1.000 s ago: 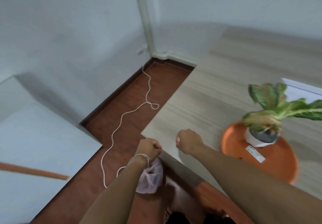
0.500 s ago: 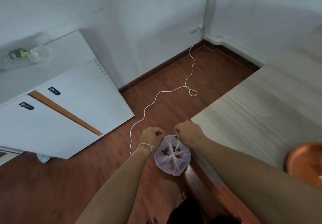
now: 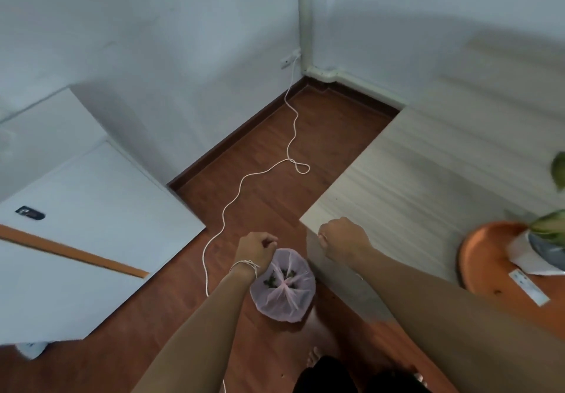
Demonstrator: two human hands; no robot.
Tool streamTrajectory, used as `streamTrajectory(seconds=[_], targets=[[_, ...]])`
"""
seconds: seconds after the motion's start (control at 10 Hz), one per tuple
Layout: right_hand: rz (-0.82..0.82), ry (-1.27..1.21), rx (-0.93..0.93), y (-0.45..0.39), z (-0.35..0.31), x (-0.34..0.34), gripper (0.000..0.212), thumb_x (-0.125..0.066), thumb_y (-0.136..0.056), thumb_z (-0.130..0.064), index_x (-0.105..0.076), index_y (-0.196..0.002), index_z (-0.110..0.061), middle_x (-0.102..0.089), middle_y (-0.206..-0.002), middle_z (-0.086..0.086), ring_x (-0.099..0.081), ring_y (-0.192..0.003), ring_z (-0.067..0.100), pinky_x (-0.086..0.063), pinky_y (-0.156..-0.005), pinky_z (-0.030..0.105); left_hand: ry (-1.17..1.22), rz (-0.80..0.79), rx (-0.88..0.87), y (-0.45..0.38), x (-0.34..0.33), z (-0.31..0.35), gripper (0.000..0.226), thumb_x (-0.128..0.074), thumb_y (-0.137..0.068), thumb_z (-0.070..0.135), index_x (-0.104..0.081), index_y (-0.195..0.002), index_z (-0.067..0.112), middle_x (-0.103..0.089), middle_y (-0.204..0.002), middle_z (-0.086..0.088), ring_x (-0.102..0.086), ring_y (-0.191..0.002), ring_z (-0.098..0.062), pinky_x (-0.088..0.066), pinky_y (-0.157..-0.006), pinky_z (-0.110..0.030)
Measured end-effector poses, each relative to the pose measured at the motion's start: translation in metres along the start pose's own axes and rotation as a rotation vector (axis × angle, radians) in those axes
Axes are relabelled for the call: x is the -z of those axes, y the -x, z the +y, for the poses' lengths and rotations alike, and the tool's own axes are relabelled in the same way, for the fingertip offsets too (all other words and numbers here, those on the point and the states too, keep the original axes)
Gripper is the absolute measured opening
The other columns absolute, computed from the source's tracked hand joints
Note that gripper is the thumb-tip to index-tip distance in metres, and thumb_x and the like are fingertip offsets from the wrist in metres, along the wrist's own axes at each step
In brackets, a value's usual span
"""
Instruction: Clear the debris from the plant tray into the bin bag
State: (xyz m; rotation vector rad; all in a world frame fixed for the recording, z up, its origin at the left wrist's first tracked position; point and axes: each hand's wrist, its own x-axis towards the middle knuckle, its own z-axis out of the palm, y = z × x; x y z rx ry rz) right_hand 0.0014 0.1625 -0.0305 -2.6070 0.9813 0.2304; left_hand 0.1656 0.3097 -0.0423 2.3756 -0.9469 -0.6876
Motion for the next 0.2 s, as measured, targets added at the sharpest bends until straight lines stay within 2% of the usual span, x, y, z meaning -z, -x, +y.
streamTrajectory(seconds=[0.1, 0.2], targets=[[0.039, -0.115, -0.047, 0.013, 0.036, 0.007, 0.031, -0.045, -0.093, -0.031, -0.074, -0.099, -0.021, -0.072, -0.101, 0.003, -0.061, -0.103, 0.026, -0.055, -0.079, 0.038, -0.015, -0.023, -0.103, -0.009, -0.011, 0.038, 0.015, -0.067, -0.084, 0.017, -0.077, -0.095, 0.015, -0.077, -0.094, -0.003, -0.064, -0.081, -0.009, -0.048, -0.079, -0.019], [0.118, -0.231, -0.150, 0.038, 0.085, 0.012, 0.030, -0.045, -0.095, -0.031, -0.074, -0.097, -0.024, -0.073, -0.102, -0.002, -0.059, -0.102, 0.021, -0.053, -0.080, 0.037, -0.019, -0.114, -0.174, -0.009, -0.032, 0.085, 0.023, -0.069, -0.082, 0.021, -0.074, -0.104, 0.015, -0.076, -0.099, -0.002, -0.066, -0.084, -0.008, -0.043, -0.077, -0.014]])
